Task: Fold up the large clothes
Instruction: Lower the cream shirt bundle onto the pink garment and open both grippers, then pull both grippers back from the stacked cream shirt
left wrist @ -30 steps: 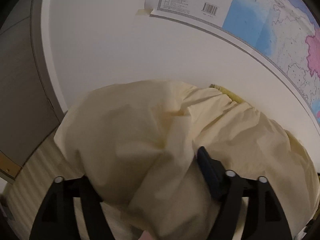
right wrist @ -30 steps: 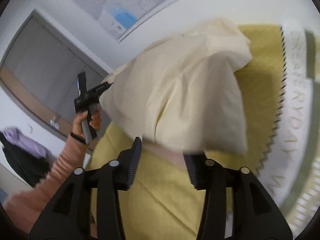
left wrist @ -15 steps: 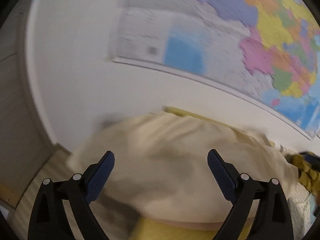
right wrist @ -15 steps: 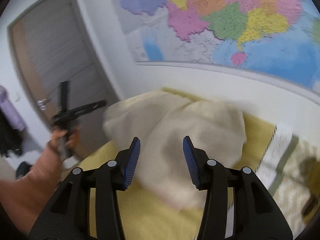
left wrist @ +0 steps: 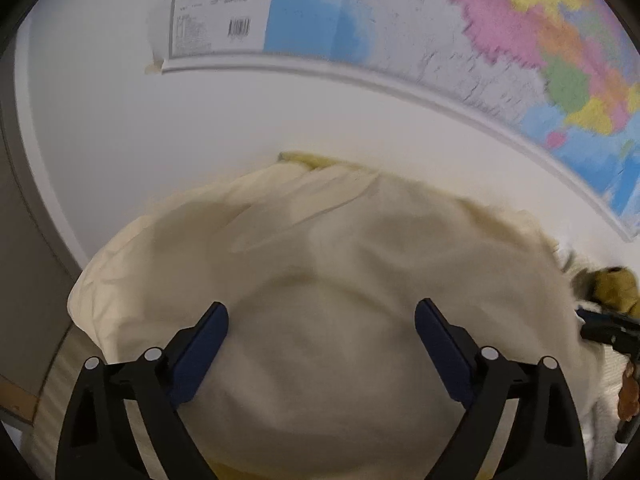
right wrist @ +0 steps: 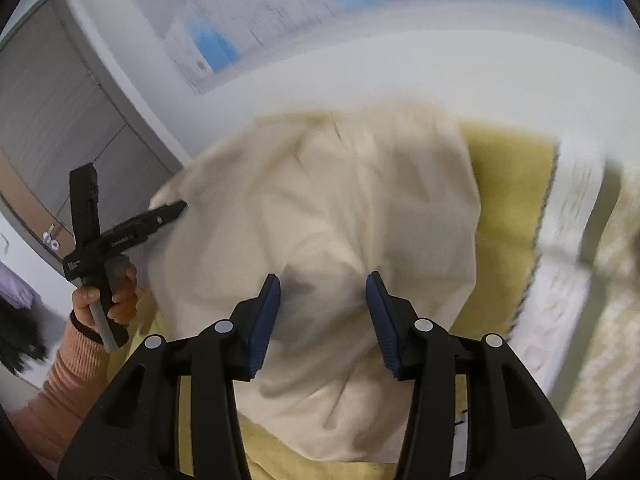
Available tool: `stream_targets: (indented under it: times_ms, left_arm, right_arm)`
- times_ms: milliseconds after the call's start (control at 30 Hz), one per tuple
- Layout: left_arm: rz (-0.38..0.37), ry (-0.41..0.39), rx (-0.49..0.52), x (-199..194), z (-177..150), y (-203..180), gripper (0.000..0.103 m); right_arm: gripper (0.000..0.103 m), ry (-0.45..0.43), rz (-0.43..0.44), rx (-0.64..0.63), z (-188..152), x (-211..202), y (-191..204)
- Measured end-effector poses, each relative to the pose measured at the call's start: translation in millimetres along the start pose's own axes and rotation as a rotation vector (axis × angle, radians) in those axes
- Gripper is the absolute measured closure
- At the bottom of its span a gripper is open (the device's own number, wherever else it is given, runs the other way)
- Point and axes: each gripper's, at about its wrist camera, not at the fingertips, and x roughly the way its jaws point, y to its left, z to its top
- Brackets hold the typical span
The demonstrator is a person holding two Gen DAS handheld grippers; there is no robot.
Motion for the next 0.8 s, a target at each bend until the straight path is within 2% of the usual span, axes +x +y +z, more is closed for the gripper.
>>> stream_targets:
  times_ms: [67, 133, 233, 300, 400, 467, 600, 700, 800]
  left_arm:
    - [-0.017, -0.033, 0.032, -9.5, 2.7, -16.4, 0.012]
    - [0.003, -0.056, 0.100, -13.9, 4.2, -39.4, 0.012]
    - [-0.013, -0.042, 0.157, -9.6, 3.2, -66.5, 0.012]
    - [-0.002, -0.016, 0.183, 3.2, -1.2, -77.4, 0.012]
    - [0.017, 0.013, 0.172, 20.0, -12.0, -77.3, 0.012]
    - [0.046, 0.001, 0.197, 22.9, -18.3, -79.0, 0.011]
    - [0.085, -0.011, 0.203, 16.8, -19.3, -84.8, 0.012]
    - [0.095, -0.032, 0.203, 4.5, -21.0, -87.3, 0.012]
    - [0.106, -0.044, 0.218, -5.8, -25.0, -95.3, 0.012]
  right_arm:
    - [0.057, -0.052, 0.005, -0.064, 13.2, -11.0, 19.9]
    - [0.053, -0.083, 0.001, -0.111, 23.8, -8.7, 34.2]
    - [0.053, -0.085, 0.004, -0.143, 37.7, 12.1, 52.2]
    - [0.058, -0.042, 0.005, -0.145, 38.8, 33.3, 52.0]
    - [0.065, 0.049, -0.048, -0.114, 26.9, 62.8, 36.7]
    - [0.065, 0.053, -0.013, -0.076, 16.5, 66.1, 23.0]
    - [0.061, 0.036, 0.026, -0.025, 6.1, 48.8, 8.3]
    - [0.054, -0.009, 0.016, -0.050, -2.4, 18.1, 12.1]
    - [0.053, -0.035, 0.031, -0.098, -11.9, -1.1, 20.1]
